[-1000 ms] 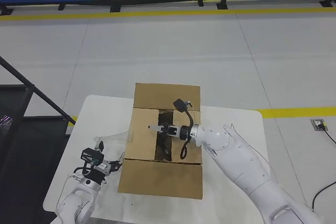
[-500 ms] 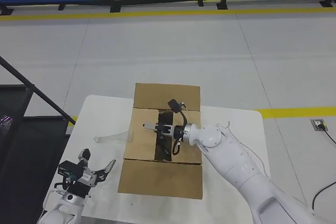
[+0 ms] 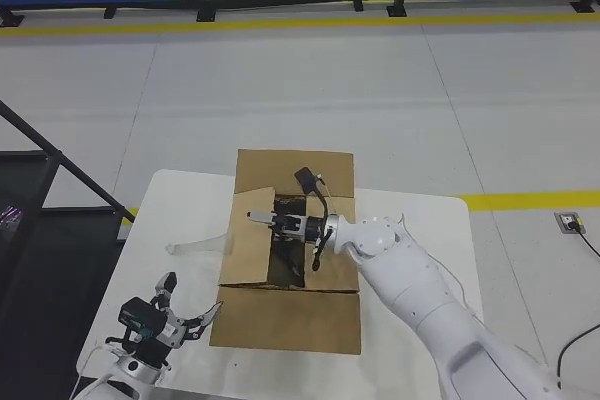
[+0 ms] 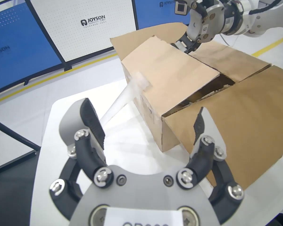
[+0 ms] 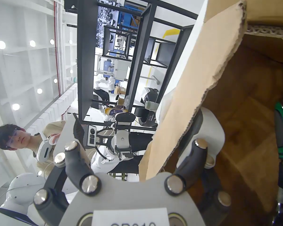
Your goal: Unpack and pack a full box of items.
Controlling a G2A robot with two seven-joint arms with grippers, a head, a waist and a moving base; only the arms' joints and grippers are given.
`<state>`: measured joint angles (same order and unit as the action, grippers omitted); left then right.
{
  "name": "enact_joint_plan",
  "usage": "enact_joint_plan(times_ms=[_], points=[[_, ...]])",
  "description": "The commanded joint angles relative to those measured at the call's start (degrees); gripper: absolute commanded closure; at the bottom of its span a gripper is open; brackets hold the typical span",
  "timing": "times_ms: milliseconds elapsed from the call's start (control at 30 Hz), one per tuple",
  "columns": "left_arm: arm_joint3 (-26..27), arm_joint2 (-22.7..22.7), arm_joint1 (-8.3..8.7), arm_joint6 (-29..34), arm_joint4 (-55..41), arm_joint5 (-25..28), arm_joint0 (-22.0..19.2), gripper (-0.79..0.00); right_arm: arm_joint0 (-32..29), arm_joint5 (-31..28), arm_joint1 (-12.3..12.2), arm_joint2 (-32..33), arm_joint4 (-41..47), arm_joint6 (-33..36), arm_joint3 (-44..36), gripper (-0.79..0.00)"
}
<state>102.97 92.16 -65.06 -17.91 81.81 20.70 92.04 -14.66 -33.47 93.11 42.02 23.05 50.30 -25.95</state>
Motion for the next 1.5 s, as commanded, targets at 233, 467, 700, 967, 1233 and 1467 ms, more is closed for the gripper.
enact_joint_plan(times_ms=[233,467,700,967,1233,1467], points=[[0.3,-2.3,-0.12,4.2,1.8,-0.6,-2.9,-0.785,0.5,-4.4,1.2,0.4,-0.9,-2.0,0.2,-0.785],[-0.7,-4.5,-0.44,7.9,1.3,-2.2,-7.0,-0.785,0.0,-6.5,2.6,-0.5,-2.5,-3.2,-2.2,-0.785],[-1.3,-4.5,-0.73,9.0,-1.2,-4.9,-8.9,-0.785,0.0,-10.4,3.7,-0.8,-2.2,-0.3,-2.9,-0.785],[-1.4,-0.3,-0.57,8.4,-4.2,-6.2,-8.0,-0.785,0.7,-16.4,2.7,1.5,-2.1,3.0,-0.9,-0.785],[-2.4,3.7,-0.28,8.0,-6.0,-5.3,-6.7,-0.785,-0.5,-24.5,-3.0,9.2,-6.3,-5.5,2.9,-0.785],[-5.1,4.0,-0.27,8.6,-6.6,-4.9,-7.1,-0.785,-9.3,-24.5,-10.5,18.5,-13.0,-14.0,-5.7,-0.785]])
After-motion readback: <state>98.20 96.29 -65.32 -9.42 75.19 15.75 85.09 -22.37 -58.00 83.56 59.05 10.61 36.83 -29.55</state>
